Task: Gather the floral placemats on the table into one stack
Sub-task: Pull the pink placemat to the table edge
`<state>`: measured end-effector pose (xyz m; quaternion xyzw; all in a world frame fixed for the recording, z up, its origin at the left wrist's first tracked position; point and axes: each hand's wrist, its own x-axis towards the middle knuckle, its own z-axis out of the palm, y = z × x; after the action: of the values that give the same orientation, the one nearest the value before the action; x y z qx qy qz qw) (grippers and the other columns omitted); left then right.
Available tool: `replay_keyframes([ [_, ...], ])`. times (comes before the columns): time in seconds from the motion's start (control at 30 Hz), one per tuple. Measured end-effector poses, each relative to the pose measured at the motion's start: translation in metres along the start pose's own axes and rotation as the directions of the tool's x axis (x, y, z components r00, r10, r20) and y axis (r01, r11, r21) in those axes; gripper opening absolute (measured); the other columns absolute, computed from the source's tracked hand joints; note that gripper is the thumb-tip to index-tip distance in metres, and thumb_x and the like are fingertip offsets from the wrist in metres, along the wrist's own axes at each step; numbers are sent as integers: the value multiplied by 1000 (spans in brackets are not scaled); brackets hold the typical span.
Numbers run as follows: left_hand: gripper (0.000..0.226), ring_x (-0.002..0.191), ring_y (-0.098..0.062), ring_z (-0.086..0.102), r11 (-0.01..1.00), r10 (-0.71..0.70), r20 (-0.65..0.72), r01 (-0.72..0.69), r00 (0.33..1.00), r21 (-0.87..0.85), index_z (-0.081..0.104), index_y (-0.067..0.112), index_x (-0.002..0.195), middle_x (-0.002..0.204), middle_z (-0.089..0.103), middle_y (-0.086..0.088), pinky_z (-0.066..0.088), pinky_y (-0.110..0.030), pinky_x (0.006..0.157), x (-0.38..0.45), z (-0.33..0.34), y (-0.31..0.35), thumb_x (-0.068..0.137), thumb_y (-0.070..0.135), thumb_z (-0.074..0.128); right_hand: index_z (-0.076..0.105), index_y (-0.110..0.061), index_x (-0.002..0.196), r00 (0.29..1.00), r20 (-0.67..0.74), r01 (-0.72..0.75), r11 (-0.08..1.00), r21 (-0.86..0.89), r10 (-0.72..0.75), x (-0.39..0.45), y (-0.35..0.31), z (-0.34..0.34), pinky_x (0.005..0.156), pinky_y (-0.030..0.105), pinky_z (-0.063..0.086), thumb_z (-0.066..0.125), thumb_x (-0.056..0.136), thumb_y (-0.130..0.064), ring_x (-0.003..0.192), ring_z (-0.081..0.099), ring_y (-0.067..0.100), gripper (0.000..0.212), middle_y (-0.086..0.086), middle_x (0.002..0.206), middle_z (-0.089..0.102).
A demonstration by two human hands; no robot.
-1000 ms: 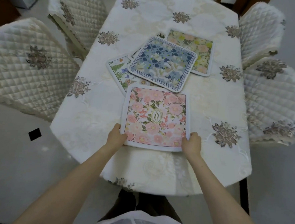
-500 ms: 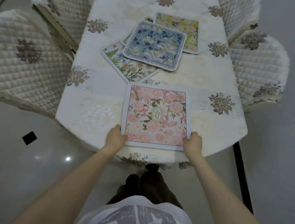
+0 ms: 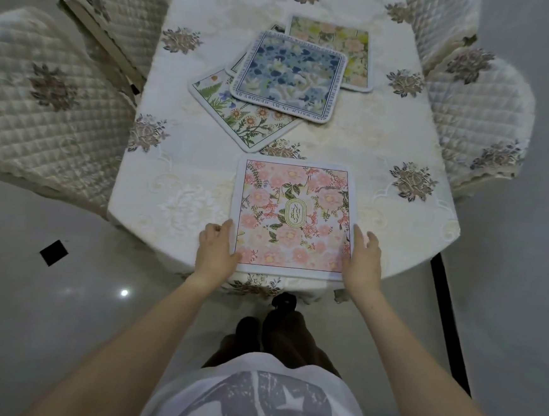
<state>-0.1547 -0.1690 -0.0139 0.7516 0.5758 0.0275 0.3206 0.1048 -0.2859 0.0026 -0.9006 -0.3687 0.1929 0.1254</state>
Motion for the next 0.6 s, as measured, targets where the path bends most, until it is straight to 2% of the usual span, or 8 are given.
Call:
replay_keyframes([
  [0.1, 61, 118, -33, 34, 980, 111, 36, -116, 993, 164, 36, 17, 134, 134, 37, -14, 41, -43, 92, 6, -1, -1, 79, 21, 63, 31, -13, 144, 972, 125, 212, 972, -103, -198, 4, 1, 2, 111, 45, 31, 50, 82, 5, 137, 27, 37, 67, 19, 151, 28],
  [0.17, 54, 115, -34, 36, 972, 116, 13, -117, 993, 202, 43, 15, 127, 128, 41, -15, 39, -42, 90, 9, -1, 0, 77, 21, 61, 38, -9, 138, 964, 142, 245, 957, -159, -223, 8, -1, 4, 107, 45, 35, 50, 82, 2, 130, 33, 38, 59, 18, 146, 36],
  [0.23, 47, 110, -33, 37, 968, 119, -18, -112, 993, 225, 48, 13, 118, 122, 43, -15, 37, -42, 87, 14, 0, 6, 73, 19, 59, 46, -7, 129, 973, 99, 222, 960, -169, -208, 13, -5, 4, 97, 46, 40, 49, 82, 1, 120, 40, 39, 48, 18, 138, 44],
  [0.3, 42, 108, -34, 37, 970, 110, -45, -97, 993, 222, 51, 9, 113, 120, 45, -16, 36, -42, 86, 22, -2, 17, 72, 17, 58, 49, -5, 125, 972, 79, 232, 956, -182, -221, 25, -12, 2, 96, 46, 40, 48, 83, -1, 118, 42, 39, 42, 19, 134, 46],
  [0.43, 49, 114, -35, 39, 972, 139, -80, -121, 987, 203, 47, 7, 126, 125, 47, -18, 37, -44, 91, 46, -11, 38, 80, 20, 59, 43, -9, 132, 932, 134, 359, 913, -195, -338, 59, -28, -8, 108, 47, 33, 51, 85, -13, 133, 32, 36, 47, 18, 143, 39],
  [0.6, 50, 116, -32, 43, 982, 150, -136, -131, 979, 137, 44, 7, 131, 127, 50, -16, 40, -42, 95, 86, -29, 60, 84, 17, 55, 33, -13, 140, 873, 156, 483, 860, -162, -461, 109, -71, -19, 113, 47, 28, 49, 90, -26, 139, 25, 33, 53, 18, 149, 34],
])
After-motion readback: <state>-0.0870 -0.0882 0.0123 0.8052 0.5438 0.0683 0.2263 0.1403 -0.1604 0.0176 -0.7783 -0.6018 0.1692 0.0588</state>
